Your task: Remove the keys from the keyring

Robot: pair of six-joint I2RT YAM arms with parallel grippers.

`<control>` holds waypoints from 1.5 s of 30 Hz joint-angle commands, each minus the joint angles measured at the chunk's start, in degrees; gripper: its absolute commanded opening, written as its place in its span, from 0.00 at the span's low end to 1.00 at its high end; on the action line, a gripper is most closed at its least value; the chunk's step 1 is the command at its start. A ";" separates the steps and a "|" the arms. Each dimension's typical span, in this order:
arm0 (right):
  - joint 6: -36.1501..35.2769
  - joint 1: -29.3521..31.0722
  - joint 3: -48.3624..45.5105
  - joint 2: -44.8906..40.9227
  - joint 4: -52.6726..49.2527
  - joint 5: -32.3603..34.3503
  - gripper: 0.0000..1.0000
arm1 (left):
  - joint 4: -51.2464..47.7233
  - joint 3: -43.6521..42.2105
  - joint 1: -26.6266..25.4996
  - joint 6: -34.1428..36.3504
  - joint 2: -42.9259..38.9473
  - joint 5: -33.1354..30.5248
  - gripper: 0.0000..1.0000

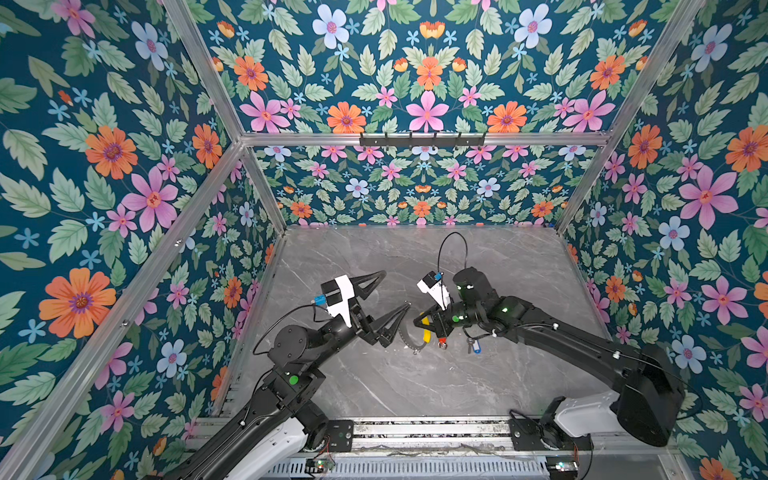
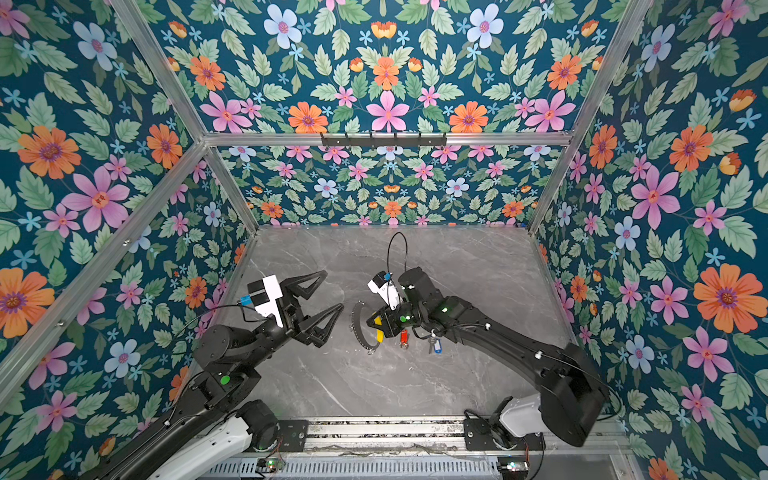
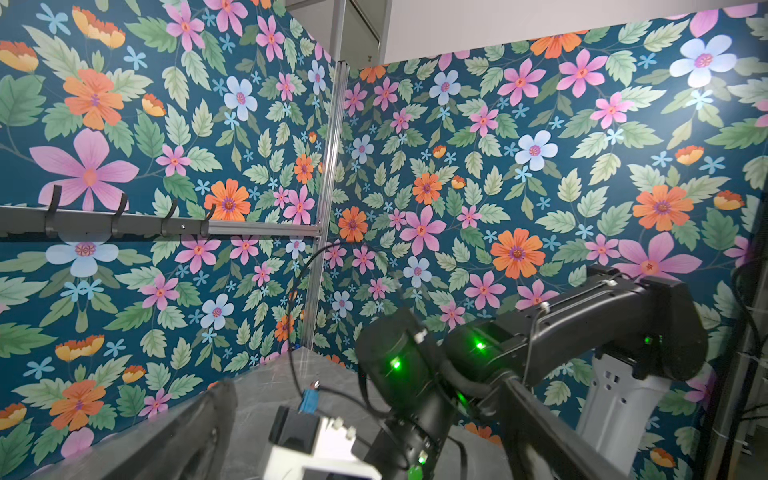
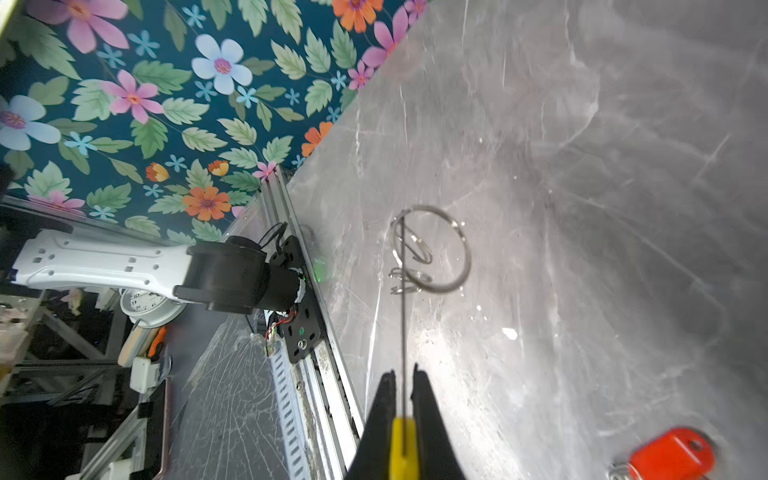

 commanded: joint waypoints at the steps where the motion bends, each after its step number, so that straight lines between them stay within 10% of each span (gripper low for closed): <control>1: 2.43 -0.04 -0.21 4.67 5.77 -2.91 0.00 | 1.90 -0.06 0.02 0.65 -0.03 2.06 1.00; 12: 3.92 -1.27 4.01 21.93 6.19 3.52 0.05 | 1.56 -2.34 0.02 -0.43 -1.30 1.50 1.00; 20: 4.11 -1.23 3.53 22.07 4.88 11.26 0.51 | -3.00 -4.37 0.04 0.36 -2.95 -5.04 1.00; 33: 4.24 -1.19 -2.49 3.01 8.02 22.43 0.73 | -7.33 -7.43 0.02 3.04 -3.18 -16.10 1.00; 45: 3.75 -1.19 -8.68 -15.37 1.67 43.00 0.99 | -1.85 -5.63 4.66 11.13 10.62 -44.83 1.00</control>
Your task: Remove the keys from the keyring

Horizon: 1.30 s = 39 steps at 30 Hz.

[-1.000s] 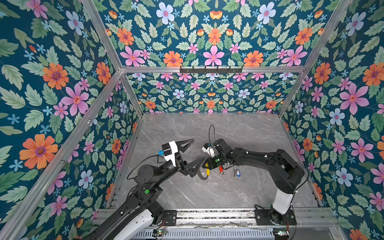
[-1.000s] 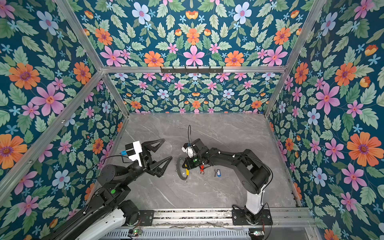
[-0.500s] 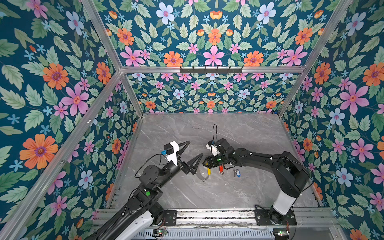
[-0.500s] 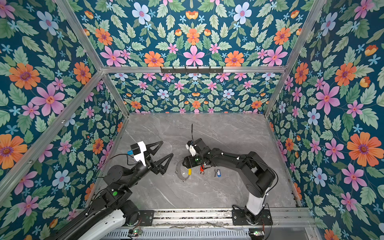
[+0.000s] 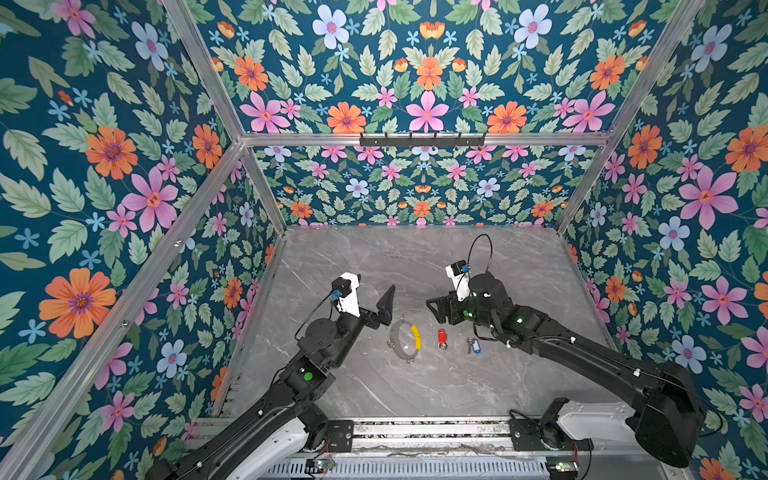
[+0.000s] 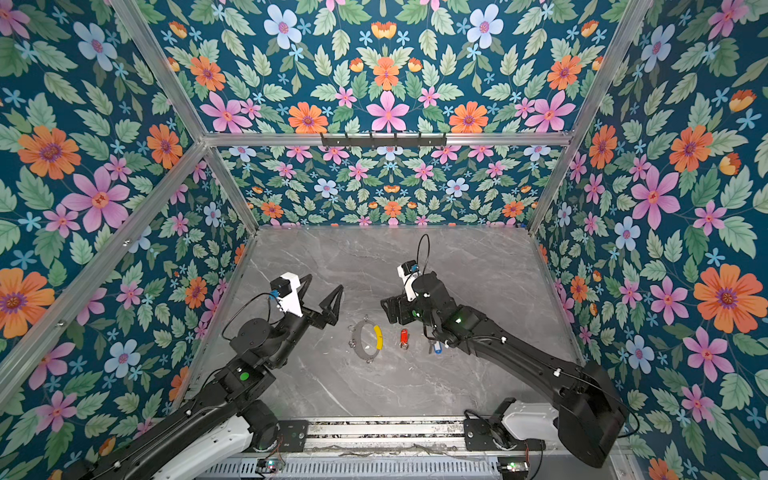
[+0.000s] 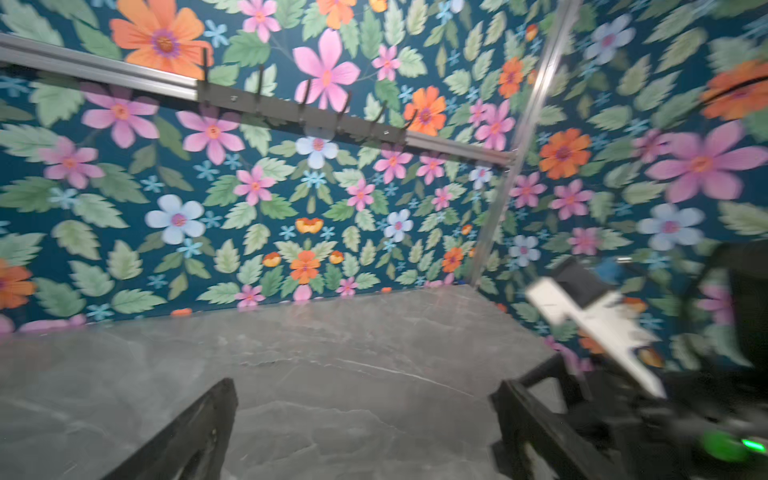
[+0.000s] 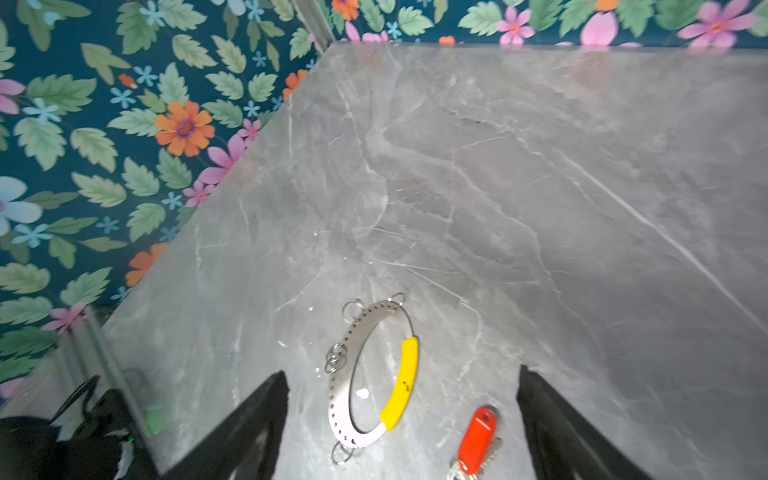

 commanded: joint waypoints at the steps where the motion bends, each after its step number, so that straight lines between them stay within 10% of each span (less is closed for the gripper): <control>1: 1.77 0.06 -1.70 -3.17 -2.05 9.25 0.99 | 3.71 1.16 4.20 3.59 4.62 -10.83 1.00; 11: 0.83 -0.93 -1.45 -7.40 -6.53 17.14 0.99 | 16.66 -4.97 24.39 5.02 25.74 -16.57 1.00; 17: 4.07 -11.35 -2.86 -12.65 -8.40 13.12 0.99 | 31.90 -9.24 29.28 10.52 35.43 -13.43 1.00; 26: -7.44 -23.09 -12.46 -22.18 6.80 17.11 0.99 | 39.63 -8.67 34.90 11.09 46.53 -1.66 1.00; 39: -12.71 -44.24 -29.38 -5.75 38.28 6.13 0.99 | 45.72 -11.53 40.60 8.44 48.95 12.69 1.00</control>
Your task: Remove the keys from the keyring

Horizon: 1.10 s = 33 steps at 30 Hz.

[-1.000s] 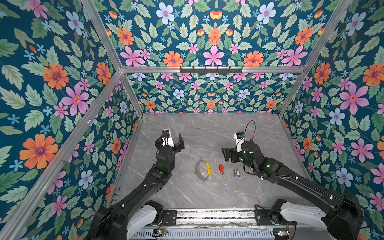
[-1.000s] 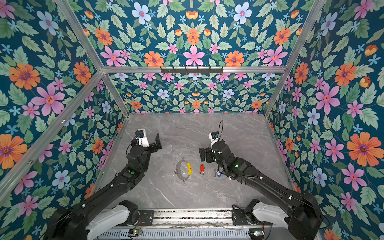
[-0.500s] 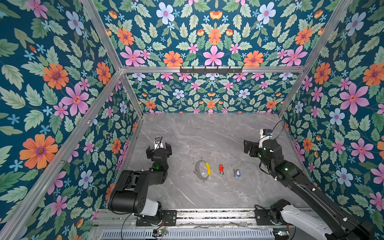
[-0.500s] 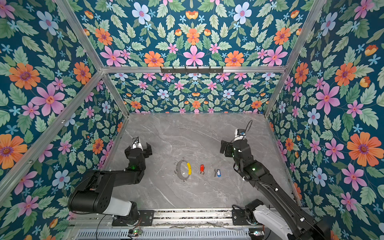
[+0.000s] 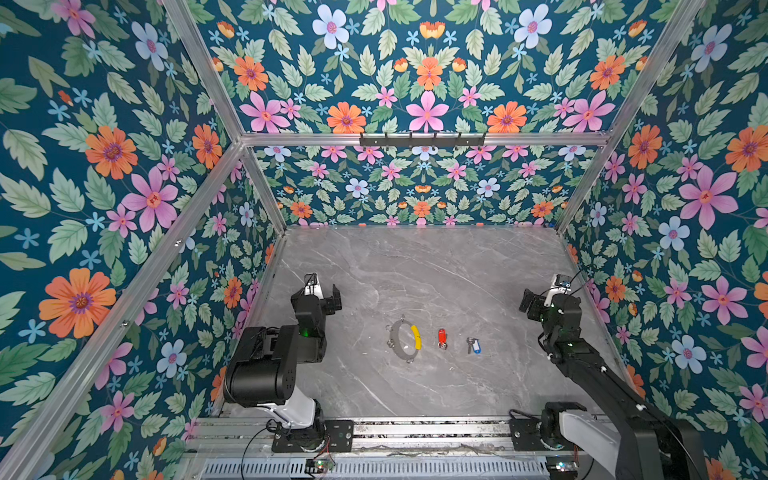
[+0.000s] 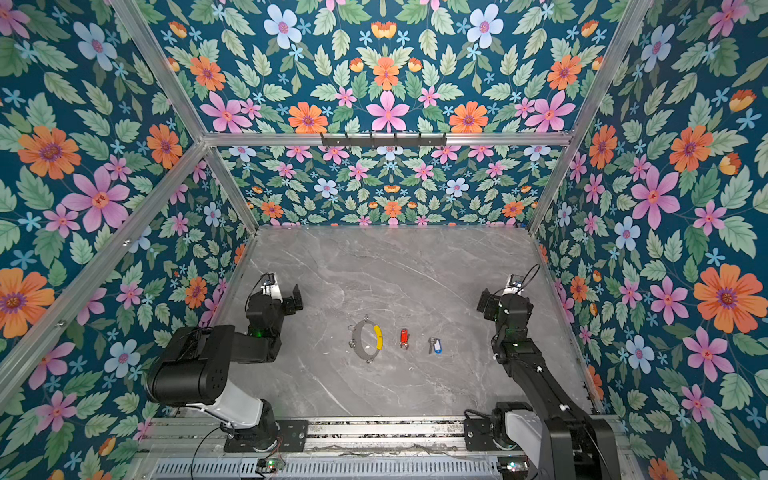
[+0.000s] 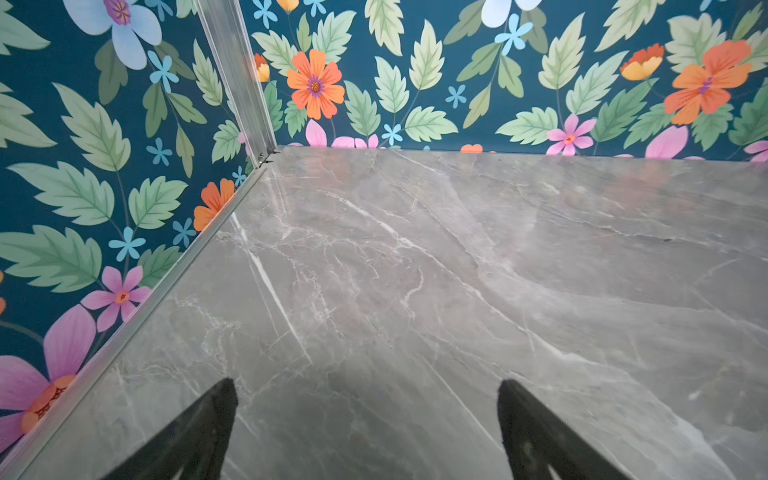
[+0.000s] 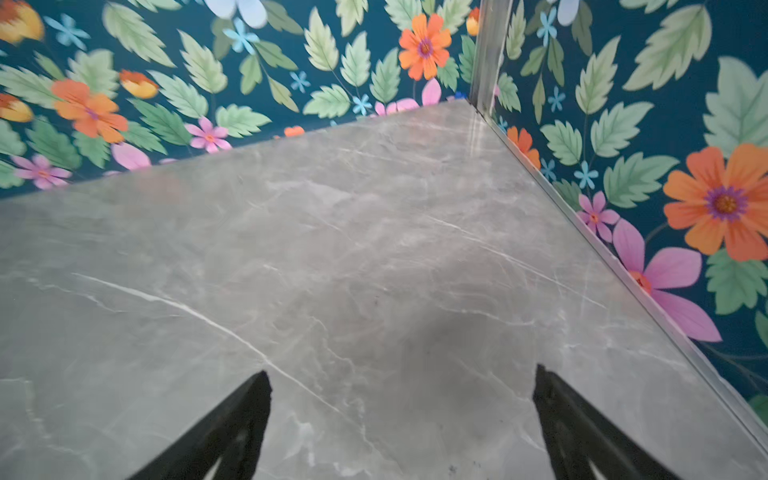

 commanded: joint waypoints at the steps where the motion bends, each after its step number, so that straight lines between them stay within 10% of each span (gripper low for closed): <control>1: -2.35 -0.45 -0.63 4.24 12.01 -3.33 0.99 | 9.60 -2.37 0.10 -0.13 2.02 2.21 1.00; 11: -3.91 -0.89 -2.70 20.01 26.71 -8.19 0.99 | 8.73 -2.16 0.06 0.08 1.79 1.44 1.00; 33: -4.75 -0.95 -3.19 20.48 27.39 -9.73 0.99 | 8.41 -2.13 0.03 0.08 1.70 1.52 1.00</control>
